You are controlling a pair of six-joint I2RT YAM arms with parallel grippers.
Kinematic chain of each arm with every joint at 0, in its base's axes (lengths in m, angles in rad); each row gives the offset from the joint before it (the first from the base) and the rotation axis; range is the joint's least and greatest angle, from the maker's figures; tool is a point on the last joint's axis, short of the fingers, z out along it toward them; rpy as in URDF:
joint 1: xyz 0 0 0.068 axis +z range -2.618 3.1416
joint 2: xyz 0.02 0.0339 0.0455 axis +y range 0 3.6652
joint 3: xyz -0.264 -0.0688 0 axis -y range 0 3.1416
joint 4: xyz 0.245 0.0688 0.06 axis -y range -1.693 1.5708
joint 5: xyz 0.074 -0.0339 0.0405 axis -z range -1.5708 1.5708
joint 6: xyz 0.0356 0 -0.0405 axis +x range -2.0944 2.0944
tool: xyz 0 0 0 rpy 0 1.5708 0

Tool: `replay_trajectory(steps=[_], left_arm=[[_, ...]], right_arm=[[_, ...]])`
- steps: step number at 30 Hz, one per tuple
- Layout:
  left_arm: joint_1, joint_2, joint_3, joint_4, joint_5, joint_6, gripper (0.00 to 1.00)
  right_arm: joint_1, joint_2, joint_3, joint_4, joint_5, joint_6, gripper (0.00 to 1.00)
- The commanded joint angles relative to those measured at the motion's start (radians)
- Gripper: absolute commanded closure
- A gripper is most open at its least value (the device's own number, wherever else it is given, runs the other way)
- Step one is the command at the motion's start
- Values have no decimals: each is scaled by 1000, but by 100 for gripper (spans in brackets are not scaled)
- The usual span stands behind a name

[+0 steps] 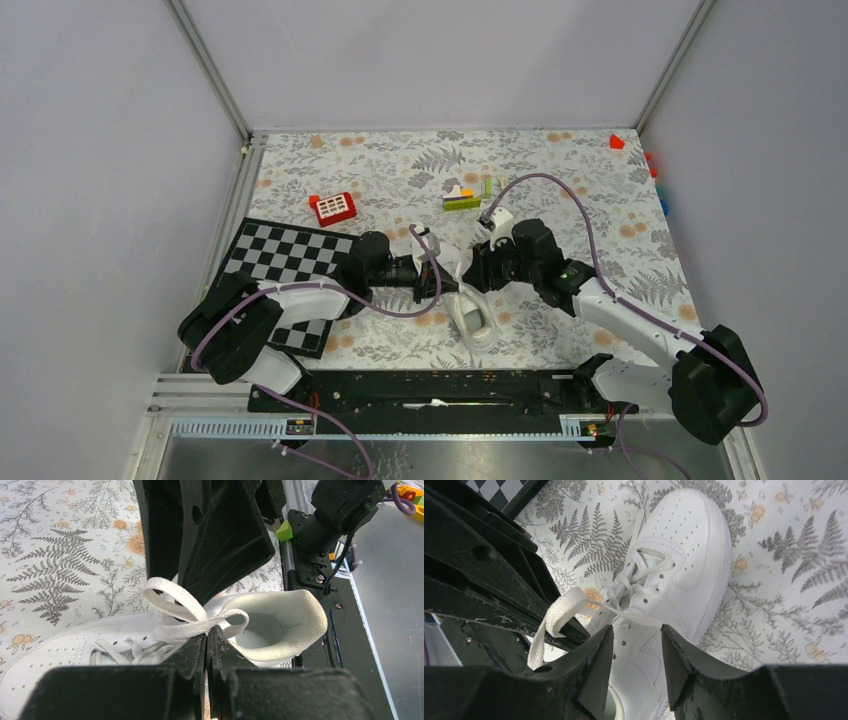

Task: Tie the shoes
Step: Cross the shoelace with the shoelace.

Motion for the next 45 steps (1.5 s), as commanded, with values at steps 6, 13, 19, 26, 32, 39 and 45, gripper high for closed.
replay_trajectory(steps=[6,13,19,26,32,39,45], left_arm=[[16,-5,51,5,60,19,100],[16,-7,52,1,59,16,100],[19,-12,53,-18,53,22,100],[21,-14,56,-27,54,30,100],[21,-13,40,15,90,61,100],[21,-14,58,-34,101,145,100],[22,-22,68,-96,128,230,100]], right_arm=[[-6,14,-9,170,-22,-147,51],[-6,66,31,153,-82,-164,48],[-6,79,59,93,-92,-177,49],[-8,-8,20,58,-36,-217,48],[-26,-39,-4,30,-38,-210,48],[-93,-72,-13,43,-132,-107,51],[-96,-121,-35,61,-146,-89,53]])
